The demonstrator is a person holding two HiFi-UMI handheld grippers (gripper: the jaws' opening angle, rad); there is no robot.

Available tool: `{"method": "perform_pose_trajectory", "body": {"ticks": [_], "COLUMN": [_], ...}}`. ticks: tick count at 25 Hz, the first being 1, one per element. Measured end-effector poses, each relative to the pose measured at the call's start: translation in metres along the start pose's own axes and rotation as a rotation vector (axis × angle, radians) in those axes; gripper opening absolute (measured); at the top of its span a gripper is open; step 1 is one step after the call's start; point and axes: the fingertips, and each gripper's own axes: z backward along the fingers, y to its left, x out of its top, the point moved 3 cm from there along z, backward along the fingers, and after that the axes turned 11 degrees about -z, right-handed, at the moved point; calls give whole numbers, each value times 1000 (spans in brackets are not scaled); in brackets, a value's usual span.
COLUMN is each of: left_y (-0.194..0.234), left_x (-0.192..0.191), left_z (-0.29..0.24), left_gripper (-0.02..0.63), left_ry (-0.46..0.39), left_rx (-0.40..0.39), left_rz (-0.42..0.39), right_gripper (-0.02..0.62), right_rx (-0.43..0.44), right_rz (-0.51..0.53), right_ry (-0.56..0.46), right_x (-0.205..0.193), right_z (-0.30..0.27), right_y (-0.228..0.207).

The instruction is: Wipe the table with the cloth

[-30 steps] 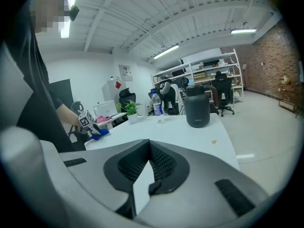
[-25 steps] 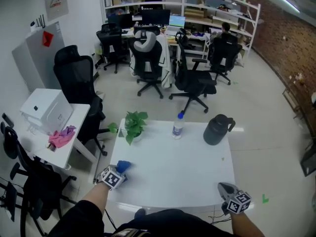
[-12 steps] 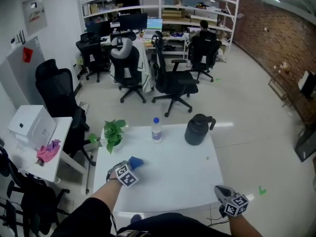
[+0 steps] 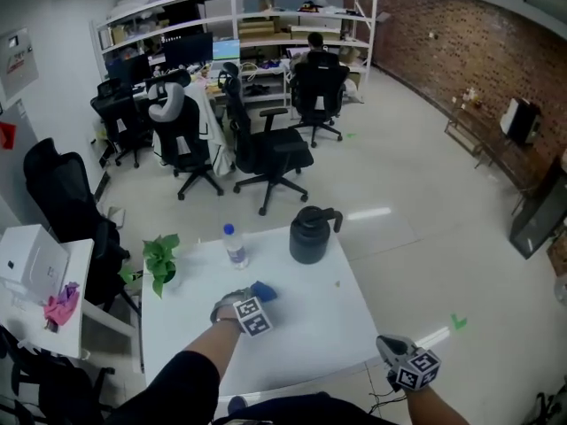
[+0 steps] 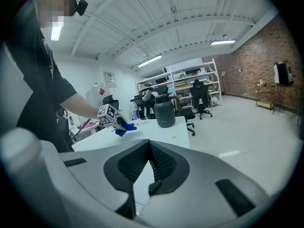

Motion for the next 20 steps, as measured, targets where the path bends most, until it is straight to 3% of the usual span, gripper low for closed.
{"method": "perform_pose_trajectory", "body": {"ticks": [4,9,20], "left_y": [-6,-22,-23], "left_x": [59,123,189], "left_z": [-27,-54,-89], "left_gripper": [98,98,92], "left_ry": [-12,-39,11], "left_rx": [-11,-28,-46], "left_rz": [-151,-263,-298], "right_gripper": [12,12,12], "right_rx": [-36,-90,-171], "right_rz": [-16,-40,-97], "right_ry": [-12,-3,-16], "right_x": [-8,-18,-36], "right_z": [22,55,120], "right_y": [-10,-19,-58]}}
